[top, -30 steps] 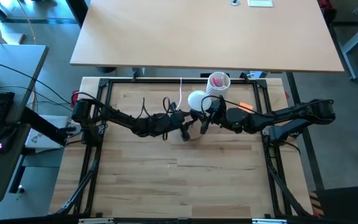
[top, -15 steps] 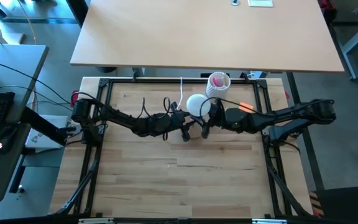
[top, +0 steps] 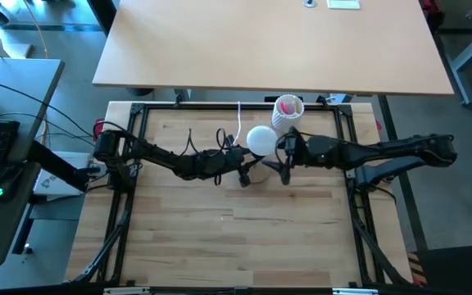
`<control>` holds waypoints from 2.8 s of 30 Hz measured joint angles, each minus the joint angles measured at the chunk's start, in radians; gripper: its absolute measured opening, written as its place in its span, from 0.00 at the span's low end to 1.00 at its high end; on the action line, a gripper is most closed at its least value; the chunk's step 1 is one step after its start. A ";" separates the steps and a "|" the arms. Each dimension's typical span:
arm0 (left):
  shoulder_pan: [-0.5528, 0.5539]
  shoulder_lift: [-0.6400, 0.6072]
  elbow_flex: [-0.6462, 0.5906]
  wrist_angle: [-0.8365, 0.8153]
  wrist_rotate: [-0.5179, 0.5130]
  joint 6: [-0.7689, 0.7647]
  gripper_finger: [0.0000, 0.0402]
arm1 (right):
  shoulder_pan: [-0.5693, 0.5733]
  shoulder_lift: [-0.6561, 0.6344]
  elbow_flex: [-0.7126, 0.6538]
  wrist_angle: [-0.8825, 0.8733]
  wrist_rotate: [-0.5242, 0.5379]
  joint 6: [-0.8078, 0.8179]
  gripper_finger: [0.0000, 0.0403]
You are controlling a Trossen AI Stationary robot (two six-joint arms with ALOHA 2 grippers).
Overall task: Screw lightbulb
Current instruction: Insert the white lightbulb into the brown lamp
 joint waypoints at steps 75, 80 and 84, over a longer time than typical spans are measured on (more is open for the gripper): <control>-0.127 -0.006 -0.030 -0.042 -0.226 0.090 0.27 | 0.099 0.168 0.006 0.202 0.172 0.074 0.33; -0.126 -0.006 -0.030 -0.028 -0.248 0.089 0.24 | 0.123 0.168 0.004 0.209 0.286 0.136 0.33; -0.123 -0.006 -0.030 -0.022 -0.248 0.084 0.24 | 0.120 0.170 0.002 0.239 0.290 0.138 0.39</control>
